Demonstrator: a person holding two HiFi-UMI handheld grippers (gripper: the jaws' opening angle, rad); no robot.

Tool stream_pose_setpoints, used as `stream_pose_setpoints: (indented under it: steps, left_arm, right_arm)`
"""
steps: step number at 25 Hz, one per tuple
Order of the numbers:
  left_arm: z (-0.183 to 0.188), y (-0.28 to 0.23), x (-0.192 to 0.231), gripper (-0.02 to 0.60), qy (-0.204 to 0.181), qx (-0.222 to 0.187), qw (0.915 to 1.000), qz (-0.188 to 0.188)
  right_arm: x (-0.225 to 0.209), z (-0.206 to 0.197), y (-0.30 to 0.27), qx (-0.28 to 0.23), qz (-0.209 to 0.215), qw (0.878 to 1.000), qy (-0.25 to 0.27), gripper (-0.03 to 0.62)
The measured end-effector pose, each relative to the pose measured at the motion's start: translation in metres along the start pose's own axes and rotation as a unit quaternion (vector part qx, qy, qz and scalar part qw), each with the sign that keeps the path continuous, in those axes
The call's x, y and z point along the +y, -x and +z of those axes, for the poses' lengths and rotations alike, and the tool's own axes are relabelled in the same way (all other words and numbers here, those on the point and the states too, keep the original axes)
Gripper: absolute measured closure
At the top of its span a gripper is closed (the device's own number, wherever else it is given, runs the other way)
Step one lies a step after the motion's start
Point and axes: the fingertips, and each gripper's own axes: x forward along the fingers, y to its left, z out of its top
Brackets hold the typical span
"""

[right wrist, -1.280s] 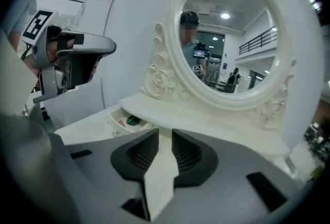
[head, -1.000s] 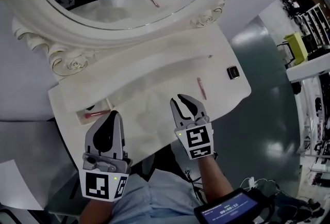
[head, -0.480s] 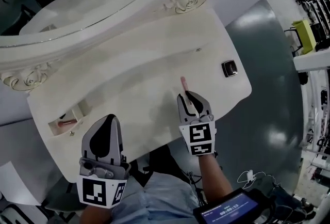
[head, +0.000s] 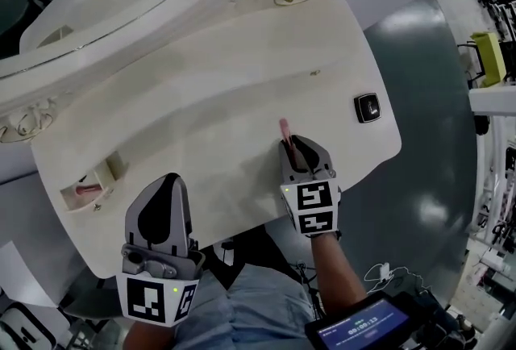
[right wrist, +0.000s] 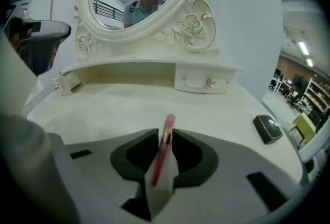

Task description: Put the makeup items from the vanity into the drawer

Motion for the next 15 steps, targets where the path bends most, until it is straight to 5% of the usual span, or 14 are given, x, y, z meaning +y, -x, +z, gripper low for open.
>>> stream_pose_setpoints:
  steps: [8,15]
  left_arm:
    - [0.001,0.002,0.001,0.581,0.003,-0.006,0.9999,0.009]
    - [0.019,0.031,0.019,0.581,0.007,-0.033,0.9987,0.039]
  right_arm:
    - [0.007,0.004,0.001,0.001,0.026,1.0,0.008,0.549]
    - [0.045,0.06,0.017,-0.052,0.058,0.996,0.05,0.549]
